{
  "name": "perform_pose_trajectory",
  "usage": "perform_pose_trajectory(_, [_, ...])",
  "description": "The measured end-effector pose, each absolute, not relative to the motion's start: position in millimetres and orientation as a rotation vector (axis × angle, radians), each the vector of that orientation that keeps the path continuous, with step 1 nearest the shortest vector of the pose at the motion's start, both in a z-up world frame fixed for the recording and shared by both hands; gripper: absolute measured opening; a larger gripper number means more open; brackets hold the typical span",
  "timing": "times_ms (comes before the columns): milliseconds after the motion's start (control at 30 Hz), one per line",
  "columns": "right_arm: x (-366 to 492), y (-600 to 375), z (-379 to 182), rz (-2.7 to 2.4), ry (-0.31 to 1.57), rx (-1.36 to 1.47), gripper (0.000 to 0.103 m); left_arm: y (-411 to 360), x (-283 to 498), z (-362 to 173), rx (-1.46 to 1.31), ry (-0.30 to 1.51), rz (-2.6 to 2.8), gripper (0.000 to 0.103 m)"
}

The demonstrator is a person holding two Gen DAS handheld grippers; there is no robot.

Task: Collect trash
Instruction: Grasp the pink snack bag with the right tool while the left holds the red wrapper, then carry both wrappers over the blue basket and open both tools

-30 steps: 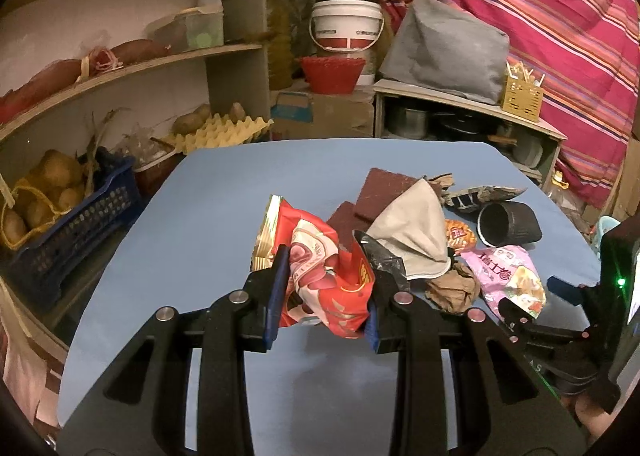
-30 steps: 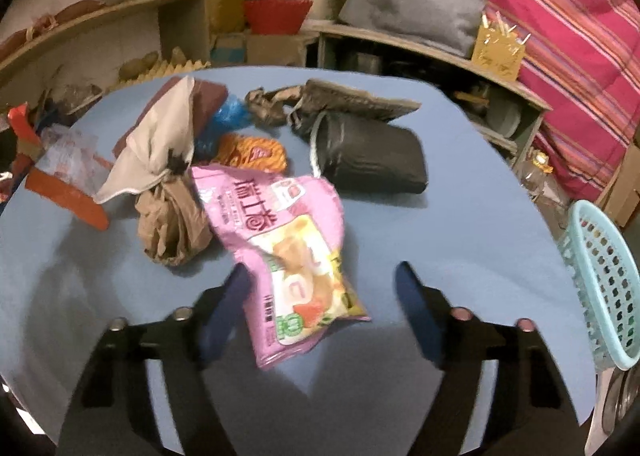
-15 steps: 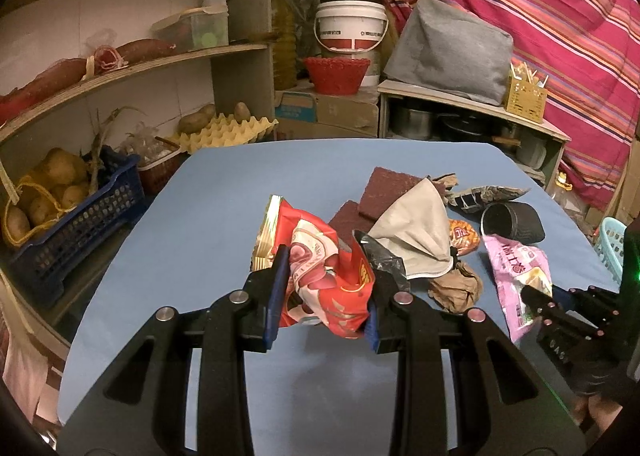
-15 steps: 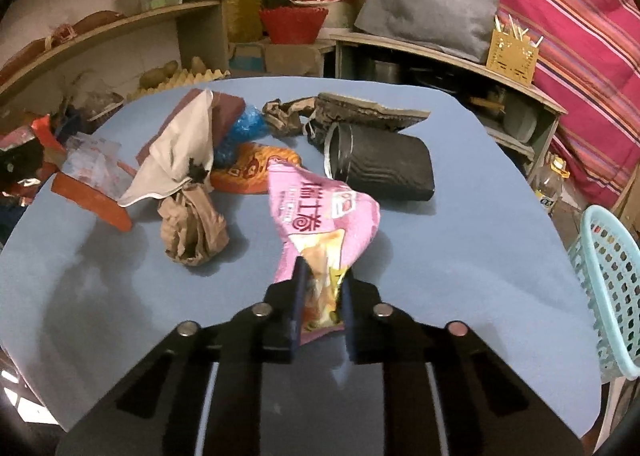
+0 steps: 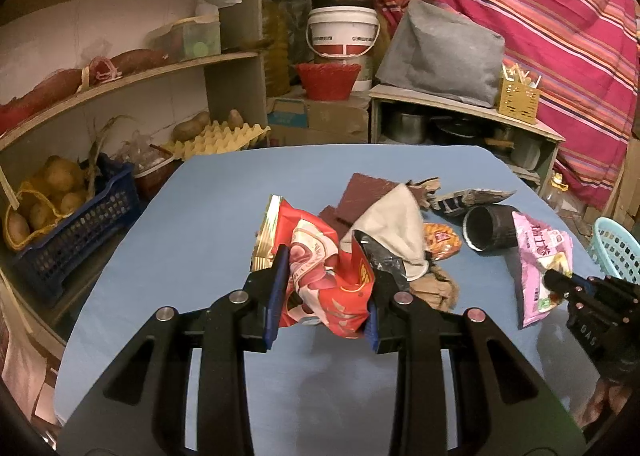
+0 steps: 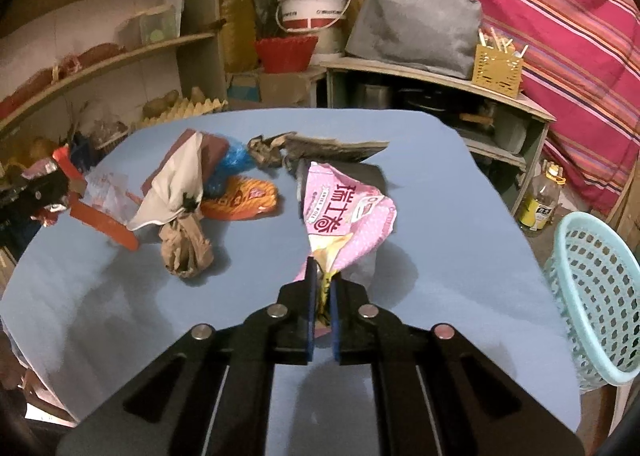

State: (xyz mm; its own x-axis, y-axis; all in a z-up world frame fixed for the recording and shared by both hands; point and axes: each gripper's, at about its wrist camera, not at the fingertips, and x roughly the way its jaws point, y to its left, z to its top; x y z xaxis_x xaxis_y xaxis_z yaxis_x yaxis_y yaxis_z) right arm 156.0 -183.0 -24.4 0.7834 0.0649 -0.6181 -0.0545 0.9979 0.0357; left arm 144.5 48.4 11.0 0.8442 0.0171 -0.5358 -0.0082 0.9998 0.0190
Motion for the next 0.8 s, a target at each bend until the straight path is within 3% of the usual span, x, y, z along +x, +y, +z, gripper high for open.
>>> perform_pose_trajectory(467, [121, -292, 13, -0.055, 0.565, 0.059, 0.006, -26, 144, 29, 0.033, 0.538, -0.064, 0.031])
perform_pose_trajectory(800, [104, -415, 21, -0.229, 0.539, 0.133, 0.006, -139, 156, 32, 0.030, 0.530, -0.228, 0.031])
